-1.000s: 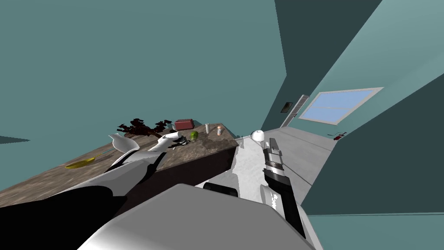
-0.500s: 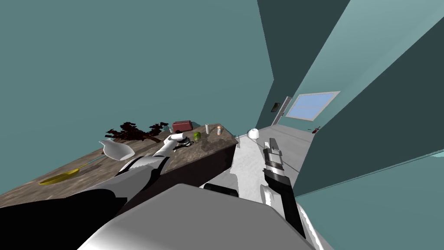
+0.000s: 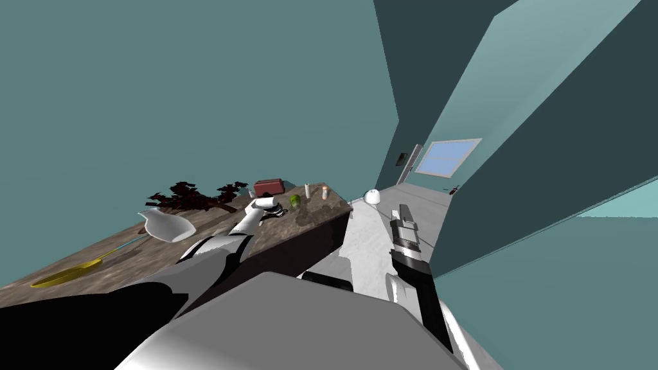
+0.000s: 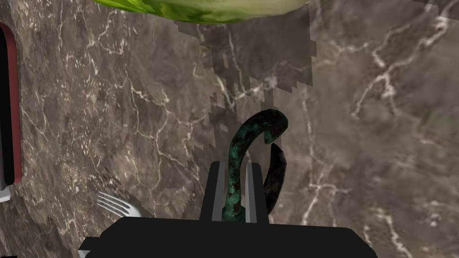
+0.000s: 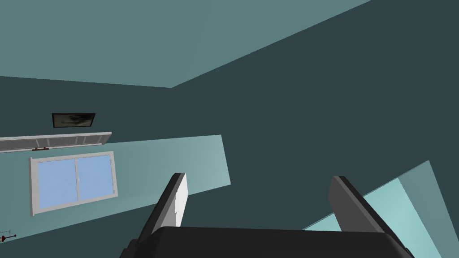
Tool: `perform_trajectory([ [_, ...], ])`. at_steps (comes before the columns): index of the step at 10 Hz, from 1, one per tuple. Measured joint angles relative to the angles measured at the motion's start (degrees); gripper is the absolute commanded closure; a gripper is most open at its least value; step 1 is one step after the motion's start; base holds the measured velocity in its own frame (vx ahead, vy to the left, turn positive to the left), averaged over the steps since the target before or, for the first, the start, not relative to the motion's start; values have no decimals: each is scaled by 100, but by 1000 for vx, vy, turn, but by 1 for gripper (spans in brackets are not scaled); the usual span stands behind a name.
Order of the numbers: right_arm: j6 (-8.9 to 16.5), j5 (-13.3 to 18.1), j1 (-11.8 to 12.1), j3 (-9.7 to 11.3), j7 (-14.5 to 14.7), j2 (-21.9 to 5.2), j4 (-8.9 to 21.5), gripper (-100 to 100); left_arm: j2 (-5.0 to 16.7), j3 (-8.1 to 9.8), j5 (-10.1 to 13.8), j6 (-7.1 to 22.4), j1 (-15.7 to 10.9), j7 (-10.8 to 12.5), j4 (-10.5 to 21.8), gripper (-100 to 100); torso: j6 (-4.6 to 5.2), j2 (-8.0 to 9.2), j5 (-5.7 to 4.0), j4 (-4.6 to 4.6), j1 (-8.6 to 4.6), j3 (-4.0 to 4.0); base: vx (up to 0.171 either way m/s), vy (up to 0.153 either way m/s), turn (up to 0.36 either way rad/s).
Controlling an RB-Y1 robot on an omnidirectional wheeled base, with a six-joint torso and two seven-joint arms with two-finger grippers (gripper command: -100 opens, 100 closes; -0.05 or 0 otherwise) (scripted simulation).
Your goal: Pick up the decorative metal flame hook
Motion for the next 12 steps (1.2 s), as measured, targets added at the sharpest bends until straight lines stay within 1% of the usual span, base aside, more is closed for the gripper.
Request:
perform_trajectory([
  [1, 0, 0, -1, 0, 0, 0, 0, 0, -126, 105, -166, 138, 150, 142, -233, 100, 11, 1, 10, -6, 9, -3, -55, 81, -122],
  [2, 0, 0, -1, 0, 0, 0, 0, 0, -206, 152, -311, 229, 175, 256, -355, 100, 3, 1, 7, -2, 13, -1, -37, 46, 20],
  [3, 0, 0, 0, 0, 0, 0, 0, 0, -241, 171, -374, 269, 229, 311, -566, 100, -4, 0, 4, -1, 6, -1, -52, 83, -151],
  [4, 0, 0, -1, 0, 0, 0, 0, 0, -348, 278, -523, 402, 331, 436, -766, 100, 3, 5, 12, -5, 15, -1, -57, 87, -152],
  [5, 0, 0, -1, 0, 0, 0, 0, 0, -430, 327, -678, 518, 379, 562, -950, 100, 0, 4, 9, 0, 17, 1, -34, 54, -11],
  [6, 0, 0, 0, 0, 0, 0, 0, 0, -470, 327, -764, 531, 371, 629, -1063, 100, -5, -2, 6, -1, 9, -1, -61, 83, -206],
  [7, 0, 0, -1, 0, 0, 0, 0, 0, -590, 426, -933, 670, 474, 774, -1277, 100, 2, 6, 14, -4, 16, 0, -73, 79, -127],
  [8, 0, 0, 0, 0, 0, 0, 0, 0, -669, 477, -1077, 804, 524, 902, -1478, 100, -8, 9, 9, 1, 17, 5, -36, 40, 20],
  [9, 0, 0, 0, 0, 0, 0, 0, 0, -679, 494, -1134, 817, 515, 941, -1562, 100, -12, 2, 6, 1, 8, 2, -54, 90, -171],
  [10, 0, 0, -1, 0, 0, -1, 0, 0, -804, 595, -1299, 956, 632, 1077, -1783, 100, -6, 8, 14, -3, 21, 2, -72, 88, -123],
  [11, 0, 0, 0, 0, 0, 0, 0, 0, -887, 643, -1449, 1064, 681, 1204, -1952, 100, -13, 10, 11, 1, 22, 5, -36, 39, -2],
  [12, 0, 0, 0, 0, 0, 0, 0, 0, -894, 671, -1497, 1111, 705, 1244, -2117, 100, -16, 3, 6, 3, 10, 3, -59, 78, -200],
])
